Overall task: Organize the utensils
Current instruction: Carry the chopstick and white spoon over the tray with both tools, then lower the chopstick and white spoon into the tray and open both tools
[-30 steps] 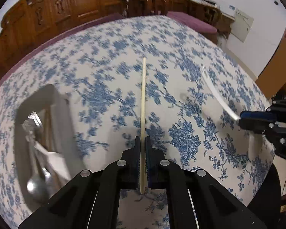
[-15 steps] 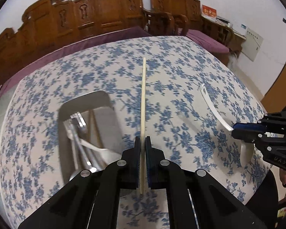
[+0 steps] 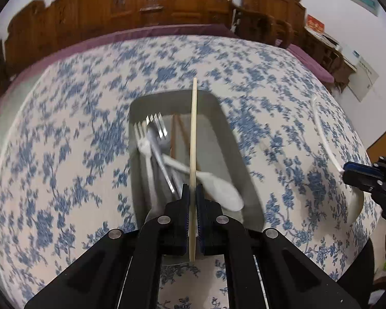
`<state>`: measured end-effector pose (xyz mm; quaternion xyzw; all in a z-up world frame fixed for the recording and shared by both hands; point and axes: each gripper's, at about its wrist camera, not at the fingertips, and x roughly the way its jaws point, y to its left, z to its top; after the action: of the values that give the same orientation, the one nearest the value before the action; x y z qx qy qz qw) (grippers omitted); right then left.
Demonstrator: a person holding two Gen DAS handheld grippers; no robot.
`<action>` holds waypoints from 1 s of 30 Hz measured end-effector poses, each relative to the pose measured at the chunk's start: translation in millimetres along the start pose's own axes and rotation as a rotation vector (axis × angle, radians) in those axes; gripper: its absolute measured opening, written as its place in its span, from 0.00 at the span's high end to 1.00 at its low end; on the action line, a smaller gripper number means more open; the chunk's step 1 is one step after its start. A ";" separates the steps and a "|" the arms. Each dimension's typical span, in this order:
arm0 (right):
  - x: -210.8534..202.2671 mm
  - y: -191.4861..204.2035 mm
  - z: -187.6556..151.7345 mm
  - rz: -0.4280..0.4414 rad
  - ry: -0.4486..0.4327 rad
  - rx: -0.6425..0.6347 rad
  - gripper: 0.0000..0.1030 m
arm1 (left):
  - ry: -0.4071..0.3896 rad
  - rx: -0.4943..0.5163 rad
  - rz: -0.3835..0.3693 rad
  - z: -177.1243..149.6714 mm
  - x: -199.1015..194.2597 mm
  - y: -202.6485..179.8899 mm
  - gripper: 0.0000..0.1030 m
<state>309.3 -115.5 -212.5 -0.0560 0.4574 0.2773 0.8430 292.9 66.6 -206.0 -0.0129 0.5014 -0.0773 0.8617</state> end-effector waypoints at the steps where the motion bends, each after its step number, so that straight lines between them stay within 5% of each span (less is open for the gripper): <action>1: 1.7 3.5 2.4 0.005 0.000 -0.003 0.89 | 0.007 -0.009 0.000 -1.4 2.8 3.4 0.96; 17: 21.1 36.2 32.6 0.048 -0.001 -0.035 0.89 | 0.016 -0.035 -0.004 7.5 14.7 17.8 0.96; 30: 59.2 60.7 59.7 0.104 0.009 -0.001 0.89 | -0.050 -0.039 0.010 7.0 -19.0 40.8 0.96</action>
<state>347.3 -19.1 -215.9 -0.0339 0.4632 0.3210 0.8253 294.7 109.3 -190.2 -0.0293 0.4812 -0.0630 0.8738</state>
